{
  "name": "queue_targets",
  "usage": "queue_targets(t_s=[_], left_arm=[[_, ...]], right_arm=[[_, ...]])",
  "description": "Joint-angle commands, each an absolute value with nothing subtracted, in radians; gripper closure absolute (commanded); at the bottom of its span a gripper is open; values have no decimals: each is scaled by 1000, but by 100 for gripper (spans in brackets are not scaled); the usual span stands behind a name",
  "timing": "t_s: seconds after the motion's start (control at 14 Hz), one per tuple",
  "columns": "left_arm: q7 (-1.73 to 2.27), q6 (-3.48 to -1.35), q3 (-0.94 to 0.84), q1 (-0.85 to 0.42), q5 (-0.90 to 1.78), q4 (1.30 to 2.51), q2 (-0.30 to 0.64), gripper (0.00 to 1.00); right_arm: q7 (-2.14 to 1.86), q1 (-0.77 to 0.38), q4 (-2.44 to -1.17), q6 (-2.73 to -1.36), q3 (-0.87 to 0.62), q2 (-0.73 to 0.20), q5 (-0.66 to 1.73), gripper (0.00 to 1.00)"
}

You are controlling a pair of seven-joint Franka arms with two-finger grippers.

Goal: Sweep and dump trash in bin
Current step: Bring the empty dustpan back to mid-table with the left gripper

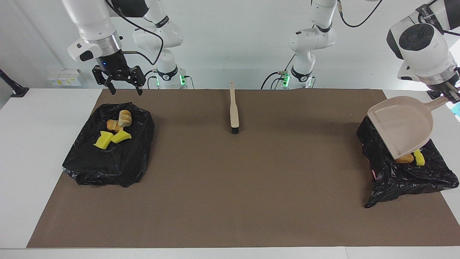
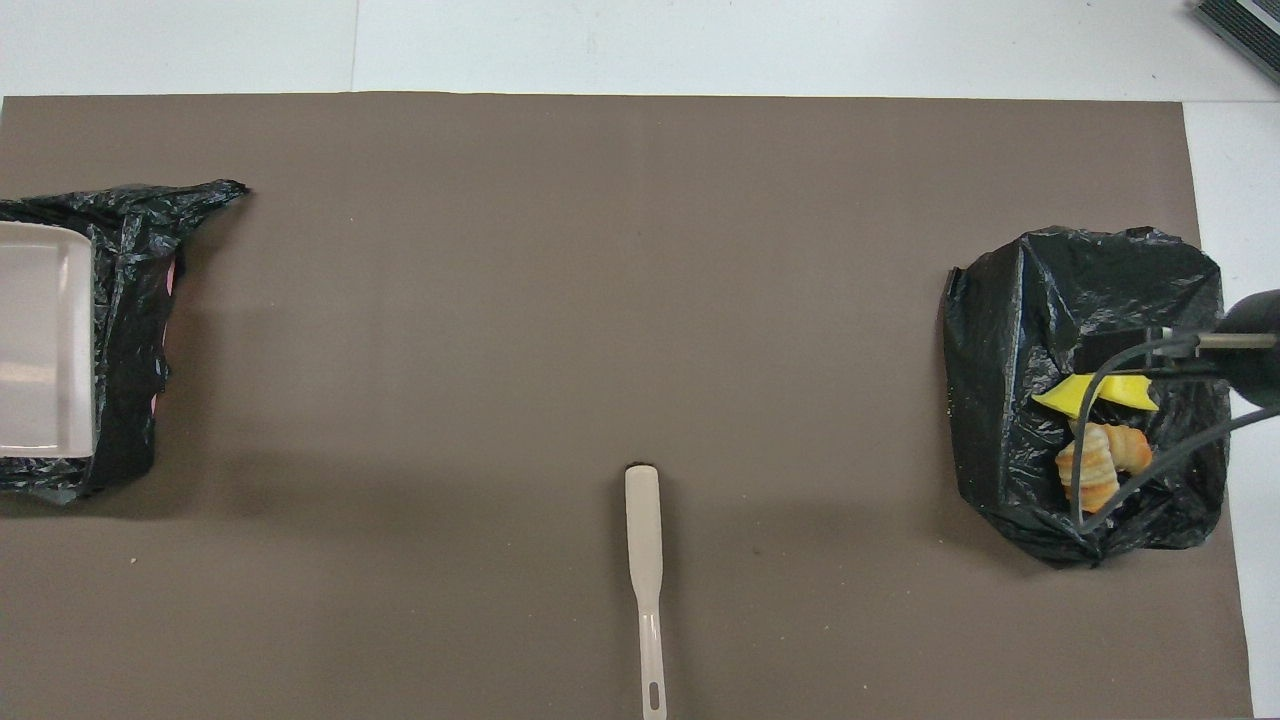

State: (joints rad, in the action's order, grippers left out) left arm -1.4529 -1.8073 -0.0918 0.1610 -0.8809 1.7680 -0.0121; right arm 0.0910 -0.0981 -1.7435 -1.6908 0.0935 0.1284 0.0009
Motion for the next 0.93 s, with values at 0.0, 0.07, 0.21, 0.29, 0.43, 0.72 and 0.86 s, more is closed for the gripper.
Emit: queue_targets(t_s=[0.0, 0.07, 0.21, 0.29, 0.43, 0.72, 0.86], left_arm=[[-1378, -1740, -124, 149, -746, 1769, -32, 100], [-1326, -1735, -124, 149, -668, 1773, -35, 100], [-1182, -1720, -124, 150, -540, 1782, -44, 100], [-1142, -1709, -124, 150, -502, 1784, -44, 100], [-1068, -1704, -124, 150, -427, 1796, -41, 100], [-759, -1716, -124, 112, -286, 1834, -22, 100], [-556, -1733, -124, 59, -235, 1853, -5, 100]], right_arm=[[66, -91, -1654, -1646, 103, 69, -9, 0], [66, -87, -1657, -1641, 104, 72, 3, 0], [66, -86, -1660, -1635, 104, 75, 8, 0], [66, -86, -1661, -1635, 104, 75, 6, 0], [61, -86, -1663, -1634, 104, 78, 3, 0], [-21, -86, -1678, -1635, 106, 84, -14, 0], [-25, -84, -1680, -1637, 106, 86, -15, 0]])
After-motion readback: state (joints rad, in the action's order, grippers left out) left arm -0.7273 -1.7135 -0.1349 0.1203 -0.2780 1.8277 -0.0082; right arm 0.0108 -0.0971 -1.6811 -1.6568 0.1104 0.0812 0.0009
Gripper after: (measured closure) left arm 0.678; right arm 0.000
